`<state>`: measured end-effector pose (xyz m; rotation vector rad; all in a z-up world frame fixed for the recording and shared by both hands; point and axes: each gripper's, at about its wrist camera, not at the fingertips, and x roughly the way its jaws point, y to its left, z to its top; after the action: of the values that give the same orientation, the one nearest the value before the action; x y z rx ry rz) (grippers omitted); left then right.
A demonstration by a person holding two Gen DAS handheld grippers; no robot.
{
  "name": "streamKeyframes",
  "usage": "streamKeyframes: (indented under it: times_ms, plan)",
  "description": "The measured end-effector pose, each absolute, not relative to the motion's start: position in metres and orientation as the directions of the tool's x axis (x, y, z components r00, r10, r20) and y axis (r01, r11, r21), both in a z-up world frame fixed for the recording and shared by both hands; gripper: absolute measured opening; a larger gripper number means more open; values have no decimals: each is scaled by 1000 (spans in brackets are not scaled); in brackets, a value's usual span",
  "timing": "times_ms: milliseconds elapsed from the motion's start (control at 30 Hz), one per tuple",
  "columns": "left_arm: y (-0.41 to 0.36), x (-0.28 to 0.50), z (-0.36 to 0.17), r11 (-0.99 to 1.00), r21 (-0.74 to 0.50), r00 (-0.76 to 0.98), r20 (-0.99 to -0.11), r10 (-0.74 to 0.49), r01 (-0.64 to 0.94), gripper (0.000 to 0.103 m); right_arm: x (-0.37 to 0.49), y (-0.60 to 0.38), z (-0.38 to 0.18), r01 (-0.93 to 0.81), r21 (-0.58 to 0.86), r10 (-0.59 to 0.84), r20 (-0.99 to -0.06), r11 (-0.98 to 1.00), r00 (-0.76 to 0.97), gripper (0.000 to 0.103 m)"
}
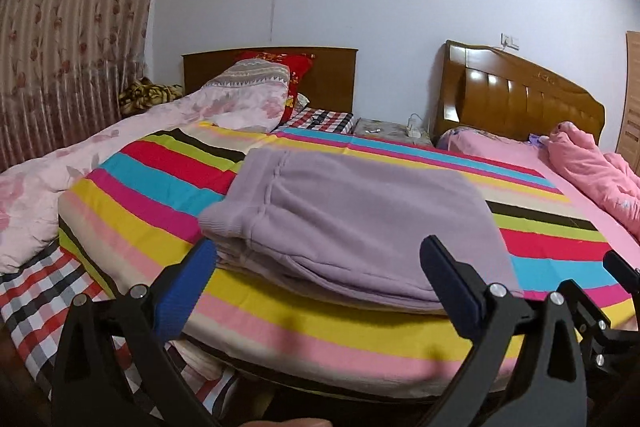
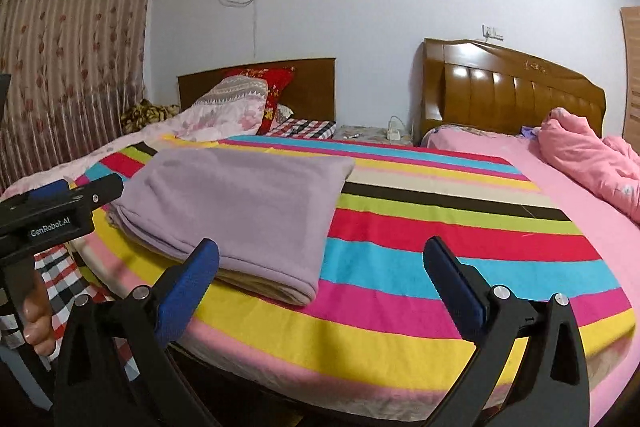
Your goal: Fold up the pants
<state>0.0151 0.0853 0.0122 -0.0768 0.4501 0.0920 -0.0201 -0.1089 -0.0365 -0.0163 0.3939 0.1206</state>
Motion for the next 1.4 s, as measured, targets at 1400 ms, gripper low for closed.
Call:
streamKeyframes:
  times_ms: [1400]
  plan:
    - [78,-2,21,995,-6,915,-395,89,-99,102,-36,-93,-37,-180,-58,146,-369,982,918,99]
